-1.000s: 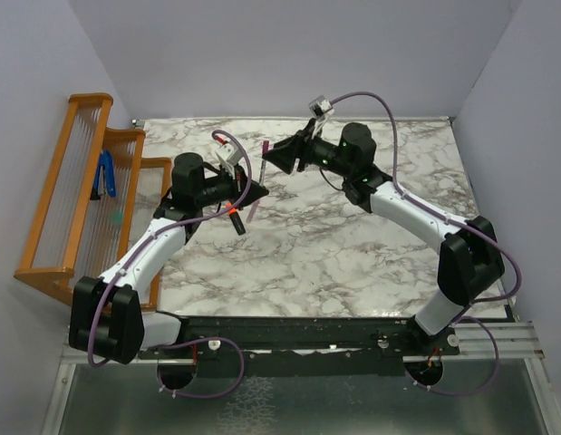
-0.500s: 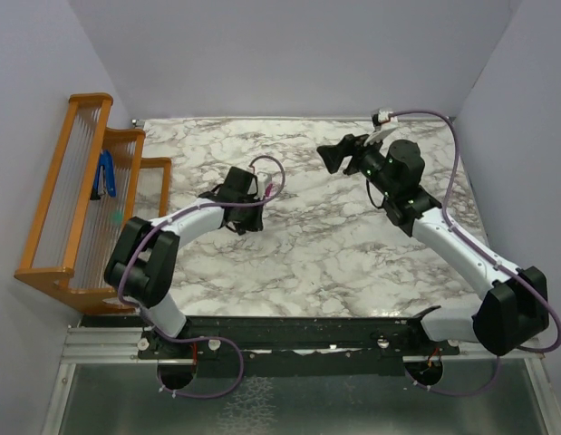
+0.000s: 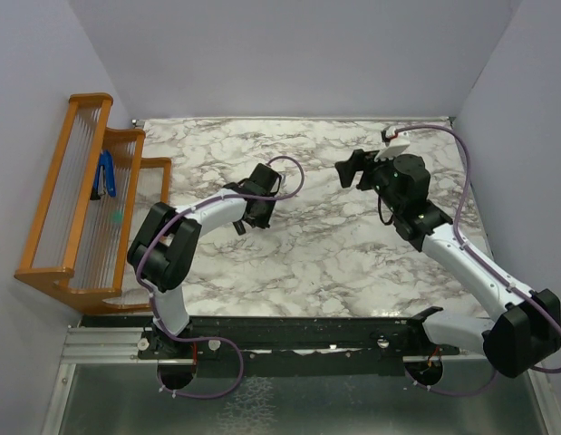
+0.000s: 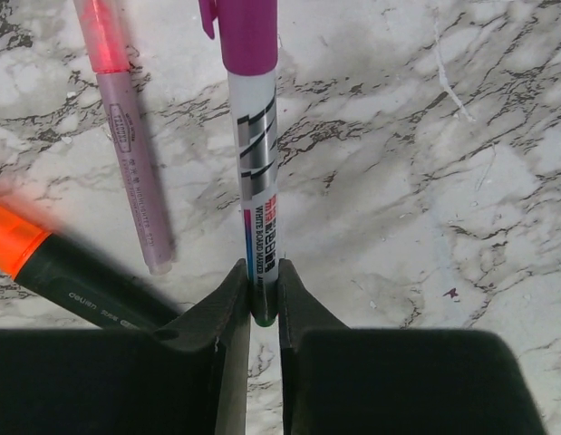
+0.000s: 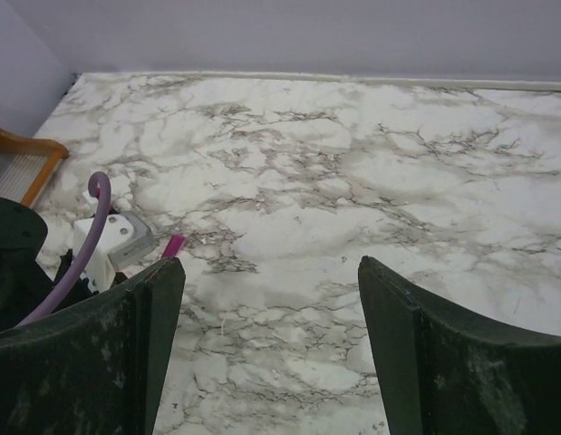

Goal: Insert the pens into the pen caps

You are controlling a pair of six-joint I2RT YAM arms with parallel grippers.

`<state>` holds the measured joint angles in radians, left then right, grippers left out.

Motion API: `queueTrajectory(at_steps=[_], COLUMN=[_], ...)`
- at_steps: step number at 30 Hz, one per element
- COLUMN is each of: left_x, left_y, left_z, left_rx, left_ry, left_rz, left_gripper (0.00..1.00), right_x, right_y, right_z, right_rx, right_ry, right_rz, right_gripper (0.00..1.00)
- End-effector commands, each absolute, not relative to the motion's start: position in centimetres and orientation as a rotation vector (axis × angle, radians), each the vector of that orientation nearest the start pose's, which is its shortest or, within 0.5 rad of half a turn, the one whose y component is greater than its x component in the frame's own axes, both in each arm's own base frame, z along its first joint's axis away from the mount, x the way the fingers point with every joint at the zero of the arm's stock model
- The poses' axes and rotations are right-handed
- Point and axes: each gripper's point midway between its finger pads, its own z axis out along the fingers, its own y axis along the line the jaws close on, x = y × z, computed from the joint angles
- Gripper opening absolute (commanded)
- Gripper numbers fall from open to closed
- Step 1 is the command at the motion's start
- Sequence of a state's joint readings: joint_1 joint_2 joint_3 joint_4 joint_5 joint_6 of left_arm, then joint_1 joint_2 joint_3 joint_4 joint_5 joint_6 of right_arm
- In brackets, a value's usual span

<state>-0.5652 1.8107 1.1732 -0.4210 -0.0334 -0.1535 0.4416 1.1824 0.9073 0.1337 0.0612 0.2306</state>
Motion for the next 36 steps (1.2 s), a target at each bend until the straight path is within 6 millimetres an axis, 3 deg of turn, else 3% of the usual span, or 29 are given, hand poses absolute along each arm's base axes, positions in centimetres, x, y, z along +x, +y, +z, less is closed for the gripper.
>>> queueTrajectory(at_steps=[1,11,14,17,18,19,20,23,26,29,33,36], left_x=[34.2,35.1,35.7,36.5,36.8,36.9,37.1,37.4,37.7,37.5,37.6,37.4], left_y=[-20.6,-20.7,-21.0,-21.4,-21.6,-22.0,-22.5,-23.4,-21.6,-18.3,-12.3,-9.8], left_z=[3.4,4.9,6.4,9.3,10.7,12.0,13.6,19.6,24.9,27.6,29.8,30.2], left_rx=[0.507,0.542,0.552,0.545,0.546,0.548,0.555,0.559,0.476,0.395,0.287,0.253], left_ry=[2.615,2.570,2.530,2.464,2.430,2.396,2.351,2.158,1.967,1.835,1.754,1.740], left_rz=[-0.101,-0.081,-0.088,-0.115,-0.136,-0.163,-0.207,-0.312,-0.301,-0.269,-0.183,-0.157], left_gripper=[0.17,0.36,0.39,0.42,0.52,0.70,0.95,0.99,0.99,0.99,0.99,0.99], right_x=[37.0,36.5,36.5,36.3,36.2,36.1,36.0,35.8,35.7,35.7,35.7,35.8], right_y=[15.7,16.7,16.7,16.2,16.1,16.0,16.0,16.1,15.8,15.0,13.6,13.2], right_z=[25.2,22.0,22.1,23.2,23.6,24.0,24.3,24.7,24.9,25.3,26.1,26.5], right_rx=[-0.105,-0.196,-0.196,-0.175,-0.163,-0.146,-0.136,-0.137,-0.125,-0.091,-0.009,0.016], right_ry=[1.801,1.944,1.960,1.935,1.924,1.911,1.901,1.905,1.927,1.918,1.883,1.865], right_rz=[0.336,0.358,0.353,0.347,0.349,0.353,0.361,0.376,0.357,0.325,0.279,0.262], right_gripper=[0.82,0.82,0.82,0.83,0.85,0.90,0.93,0.99,1.00,1.00,1.00,1.00])
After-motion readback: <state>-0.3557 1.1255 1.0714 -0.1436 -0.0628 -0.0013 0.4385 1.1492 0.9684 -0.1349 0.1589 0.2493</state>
